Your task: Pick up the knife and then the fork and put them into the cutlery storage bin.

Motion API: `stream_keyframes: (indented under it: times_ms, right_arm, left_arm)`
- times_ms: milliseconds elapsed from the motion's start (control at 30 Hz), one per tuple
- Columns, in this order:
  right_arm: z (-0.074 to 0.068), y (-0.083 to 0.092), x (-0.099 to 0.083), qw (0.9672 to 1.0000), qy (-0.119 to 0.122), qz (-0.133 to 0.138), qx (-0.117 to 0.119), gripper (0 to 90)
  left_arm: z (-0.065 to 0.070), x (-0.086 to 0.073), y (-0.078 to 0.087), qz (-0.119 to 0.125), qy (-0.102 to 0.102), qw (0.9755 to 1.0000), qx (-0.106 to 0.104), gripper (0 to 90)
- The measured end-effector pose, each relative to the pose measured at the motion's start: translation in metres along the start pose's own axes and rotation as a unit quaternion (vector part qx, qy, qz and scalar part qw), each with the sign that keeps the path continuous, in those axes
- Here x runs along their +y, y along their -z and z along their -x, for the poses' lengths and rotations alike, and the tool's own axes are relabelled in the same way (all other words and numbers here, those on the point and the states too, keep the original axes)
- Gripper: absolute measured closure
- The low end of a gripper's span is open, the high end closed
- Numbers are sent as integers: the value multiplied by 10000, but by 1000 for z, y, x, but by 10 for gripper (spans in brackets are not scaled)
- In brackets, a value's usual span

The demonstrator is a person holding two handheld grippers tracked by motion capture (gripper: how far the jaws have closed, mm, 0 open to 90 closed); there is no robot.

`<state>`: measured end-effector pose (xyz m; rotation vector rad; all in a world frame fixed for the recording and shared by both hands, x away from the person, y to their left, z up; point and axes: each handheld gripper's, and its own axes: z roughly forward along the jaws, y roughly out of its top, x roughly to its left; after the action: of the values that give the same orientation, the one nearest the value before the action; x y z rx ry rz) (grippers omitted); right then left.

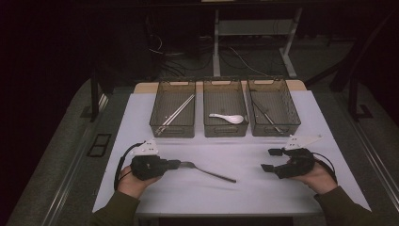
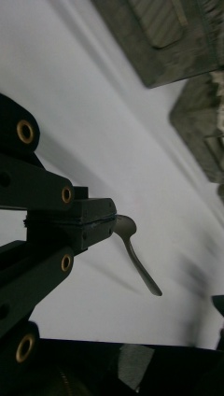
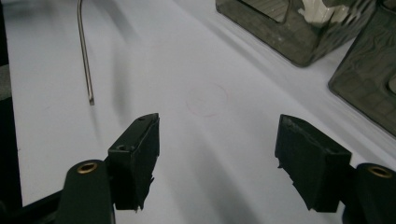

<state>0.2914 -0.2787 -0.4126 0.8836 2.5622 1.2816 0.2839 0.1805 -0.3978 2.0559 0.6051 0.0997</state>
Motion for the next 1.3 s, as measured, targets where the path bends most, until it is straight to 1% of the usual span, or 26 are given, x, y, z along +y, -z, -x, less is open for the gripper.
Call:
stream_keyframes:
  times_ms: [67,100,167,267,300,367,500,567,700,767,833,933,1033,1100,1200,1300]
  right_arm:
    - [0,0,4,10000,37,-9,54,312]
    - [0,-1,7,10000,48,-9,58,312]
    - [0,-1,13,10000,53,13,78,311]
    - [0,-1,23,9998,84,79,179,322]
    - [-1,-2,26,9998,95,86,177,322]
    - [-2,-4,32,9995,117,118,266,322]
    - [-5,-9,44,9990,190,122,385,319]
    - [-5,-12,49,9986,242,136,447,319]
    - [-5,-20,59,9979,341,79,546,344]
    - [-4,-24,63,9973,330,23,651,361]
    - [-3,-28,67,9968,374,4,700,374]
    - [-2,-33,72,9960,409,-86,791,407]
    - [0,-39,75,9953,474,-174,829,446]
    - [1,-43,76,9946,481,-293,877,499]
    - [2,-48,75,9946,518,-412,805,579]
    - [2,-49,73,9943,574,-518,737,651]
  left_arm:
    - [1,6,-3,54,-78,9999,55,895]
    - [0,9,-4,43,-116,9999,49,895]
    - [1,13,-9,62,-142,9999,77,895]
    - [1,20,-17,56,-233,9996,137,894]
    - [1,22,-20,55,-246,9996,151,895]
    - [1,28,-26,73,-304,9993,180,894]
    - [2,41,-38,125,-411,9989,187,895]
    - [3,47,-44,144,-469,9987,153,894]
    - [5,60,-57,153,-643,9977,122,894]
    - [7,66,-64,156,-734,9971,128,894]
    - [9,71,-70,155,-811,9965,128,894]
    - [10,80,-78,161,-907,9957,98,894]
    - [12,87,-86,184,-990,9949,71,894]
    - [13,91,-90,201,-1024,9945,69,894]
    - [15,95,-95,221,-1074,9940,53,894]
    - [15,94,-96,232,-1075,9939,60,894]
